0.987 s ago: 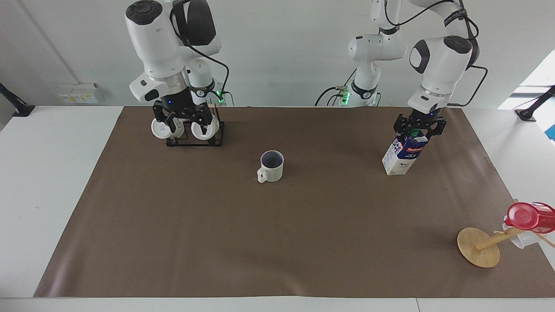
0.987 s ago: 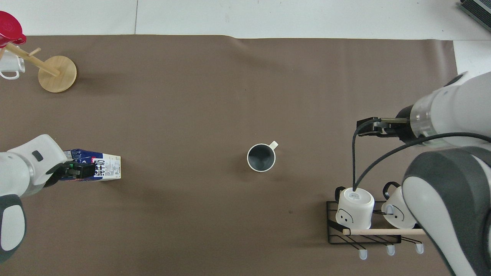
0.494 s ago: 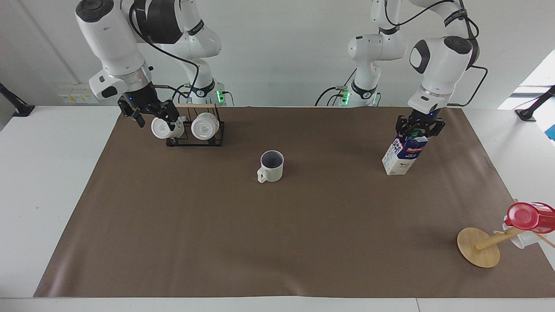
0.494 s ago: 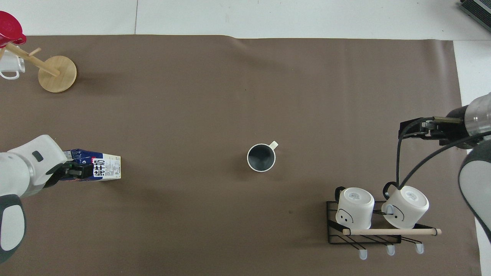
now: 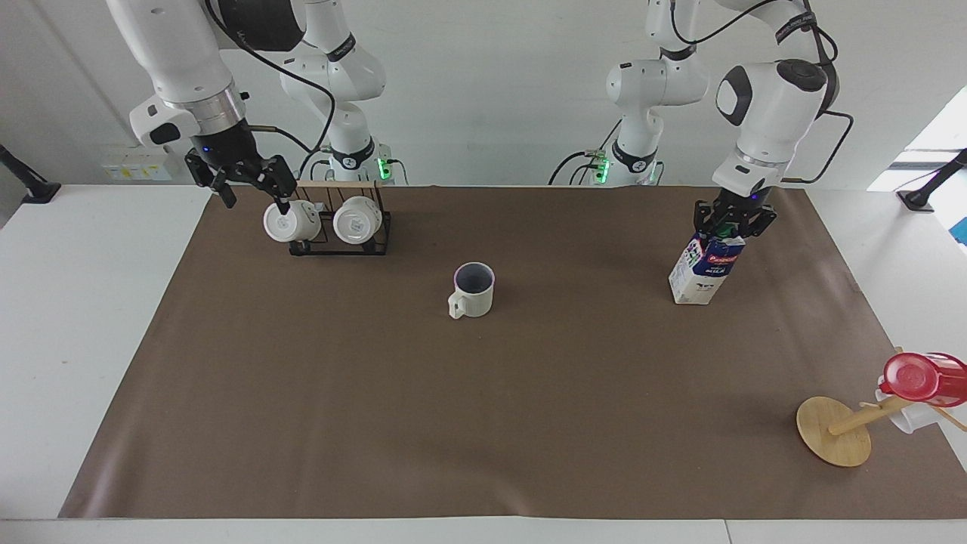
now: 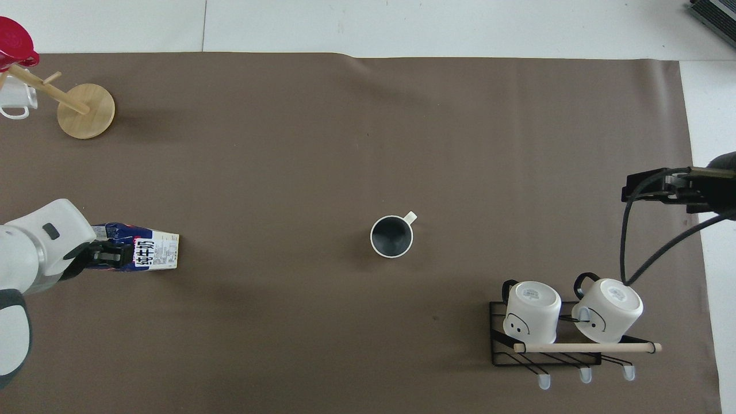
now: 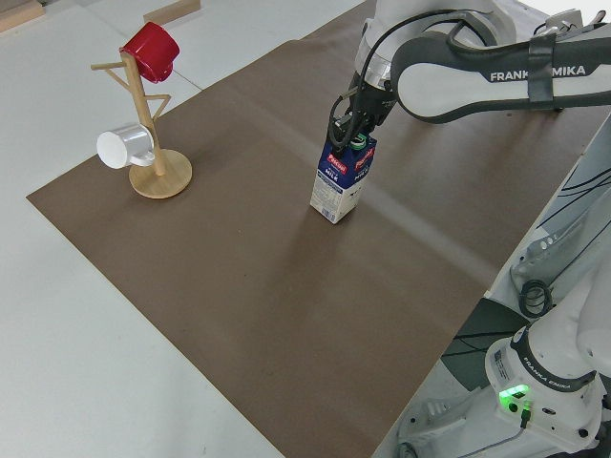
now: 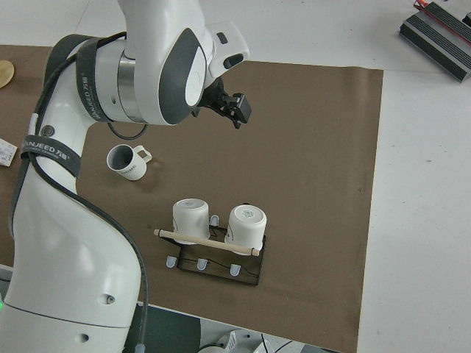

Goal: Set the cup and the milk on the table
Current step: 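Lift the carton with the left gripper while the right gripper withdraws, then carry the milk carton with the left gripper beside the white mug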

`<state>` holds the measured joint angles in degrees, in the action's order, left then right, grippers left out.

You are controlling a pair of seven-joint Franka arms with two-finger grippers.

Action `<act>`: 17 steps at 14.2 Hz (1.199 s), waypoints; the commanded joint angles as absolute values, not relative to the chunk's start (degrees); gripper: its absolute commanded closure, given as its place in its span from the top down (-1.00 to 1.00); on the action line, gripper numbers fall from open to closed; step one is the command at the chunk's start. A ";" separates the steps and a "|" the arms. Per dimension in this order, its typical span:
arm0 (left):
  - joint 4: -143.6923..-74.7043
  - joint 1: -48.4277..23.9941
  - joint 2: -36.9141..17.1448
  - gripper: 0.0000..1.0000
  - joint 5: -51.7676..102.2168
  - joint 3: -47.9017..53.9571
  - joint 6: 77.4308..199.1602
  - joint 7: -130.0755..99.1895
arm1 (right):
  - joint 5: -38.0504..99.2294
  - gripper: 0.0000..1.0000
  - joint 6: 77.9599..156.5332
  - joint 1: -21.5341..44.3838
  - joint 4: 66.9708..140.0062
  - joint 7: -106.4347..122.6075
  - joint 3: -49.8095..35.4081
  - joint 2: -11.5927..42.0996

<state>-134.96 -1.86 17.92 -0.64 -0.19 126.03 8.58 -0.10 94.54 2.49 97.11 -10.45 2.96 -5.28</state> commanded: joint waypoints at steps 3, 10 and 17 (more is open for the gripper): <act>-126.05 -4.38 15.38 0.11 -1.49 0.53 117.61 1.96 | -0.70 1.00 87.90 1.49 88.96 -8.88 4.31 -5.19; -120.59 -13.00 14.41 0.11 -1.67 0.62 112.33 -12.20 | -0.79 1.00 85.60 1.84 88.16 -8.79 4.13 -5.63; -112.07 -22.92 8.54 0.11 -1.76 1.05 109.69 -25.56 | -1.50 1.00 81.39 1.67 86.84 -7.47 3.87 -4.75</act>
<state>-116.27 -19.87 11.68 -0.64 1.64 112.02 -21.77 -1.00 83.04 2.30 88.32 -9.29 4.41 -5.47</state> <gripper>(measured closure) 0.441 0.000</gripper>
